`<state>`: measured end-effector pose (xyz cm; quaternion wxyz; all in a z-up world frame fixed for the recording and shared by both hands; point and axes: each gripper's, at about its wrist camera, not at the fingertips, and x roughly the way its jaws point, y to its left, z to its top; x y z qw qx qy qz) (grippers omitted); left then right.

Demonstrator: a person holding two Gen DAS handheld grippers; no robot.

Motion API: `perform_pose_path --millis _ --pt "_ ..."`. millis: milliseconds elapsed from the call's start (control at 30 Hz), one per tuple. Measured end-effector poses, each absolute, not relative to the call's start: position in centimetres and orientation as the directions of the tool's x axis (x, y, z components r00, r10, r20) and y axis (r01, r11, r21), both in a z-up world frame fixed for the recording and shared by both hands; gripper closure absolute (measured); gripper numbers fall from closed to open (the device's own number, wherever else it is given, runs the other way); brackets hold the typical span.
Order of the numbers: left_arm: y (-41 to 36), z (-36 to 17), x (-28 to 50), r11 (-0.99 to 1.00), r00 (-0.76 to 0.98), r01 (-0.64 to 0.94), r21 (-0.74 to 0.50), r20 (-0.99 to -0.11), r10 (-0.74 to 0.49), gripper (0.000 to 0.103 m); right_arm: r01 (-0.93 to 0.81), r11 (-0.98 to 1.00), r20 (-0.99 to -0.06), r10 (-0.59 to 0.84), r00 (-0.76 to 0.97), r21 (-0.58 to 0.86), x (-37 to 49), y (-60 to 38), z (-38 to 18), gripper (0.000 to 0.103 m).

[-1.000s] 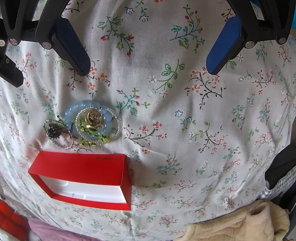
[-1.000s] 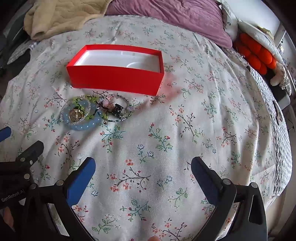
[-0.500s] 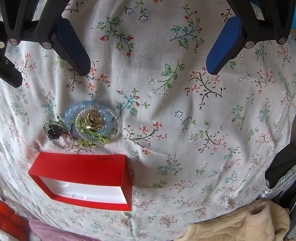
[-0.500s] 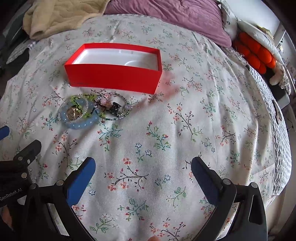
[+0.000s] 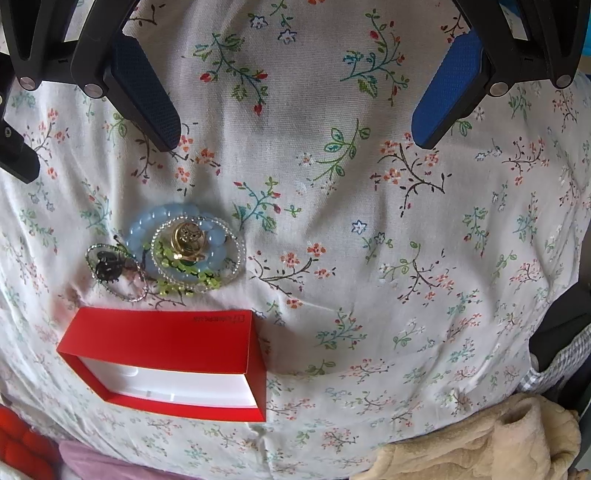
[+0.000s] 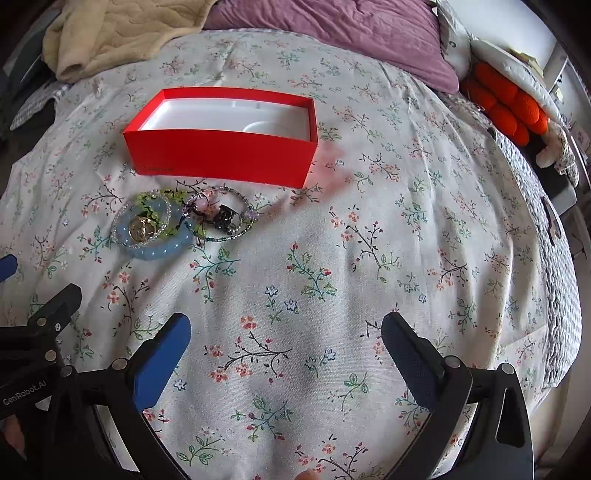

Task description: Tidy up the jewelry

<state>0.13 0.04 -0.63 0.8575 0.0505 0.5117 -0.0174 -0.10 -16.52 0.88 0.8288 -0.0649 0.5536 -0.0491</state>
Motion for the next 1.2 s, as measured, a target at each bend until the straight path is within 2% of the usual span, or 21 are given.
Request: perform_pose_path --millis 967,1200 --pt "0.58 -1.15 0.32 0.992 0.477 0.085 0.096 -0.878 0.044 0.0 0.02 0.984 -0.907 -0.172 0.384 -0.178 -0.3 -17.01 0.84 0.0" --pt "0.46 -1.64 0.5 0.986 0.451 0.131 0.099 -0.892 0.03 0.0 0.016 0.985 -0.91 -0.165 0.38 -0.172 -0.2 -17.06 1.01 0.0"
